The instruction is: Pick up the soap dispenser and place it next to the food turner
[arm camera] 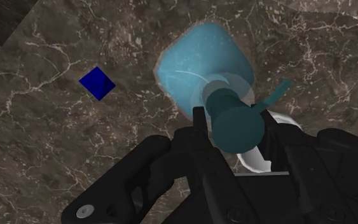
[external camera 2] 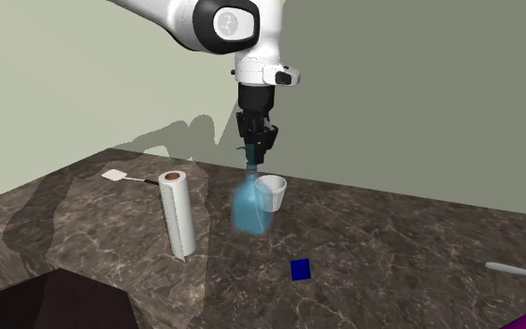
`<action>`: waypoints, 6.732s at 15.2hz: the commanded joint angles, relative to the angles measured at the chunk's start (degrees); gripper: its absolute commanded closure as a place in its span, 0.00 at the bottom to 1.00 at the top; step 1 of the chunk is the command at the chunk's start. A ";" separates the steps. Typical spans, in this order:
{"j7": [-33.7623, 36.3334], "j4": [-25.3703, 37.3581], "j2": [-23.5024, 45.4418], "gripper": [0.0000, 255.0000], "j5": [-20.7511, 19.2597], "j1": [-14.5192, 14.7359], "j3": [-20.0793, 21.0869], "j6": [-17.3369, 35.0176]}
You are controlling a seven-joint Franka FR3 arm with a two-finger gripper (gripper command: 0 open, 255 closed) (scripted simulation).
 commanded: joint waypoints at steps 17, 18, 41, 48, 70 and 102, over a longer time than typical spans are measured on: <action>0.64 11.99 -1.45 1.00 -0.30 -0.07 -0.07 -13.42; 0.68 12.82 -1.41 1.00 -0.31 -0.07 -0.08 -14.21; 1.26 38.56 4.39 1.00 0.15 -0.45 -0.29 -34.16; 1.43 50.10 8.71 1.00 0.62 -0.81 -0.38 -41.39; 28.58 16.12 -19.66 1.00 2.59 12.13 14.33 -34.09; 53.45 3.24 -23.90 1.00 8.61 20.93 32.45 -22.22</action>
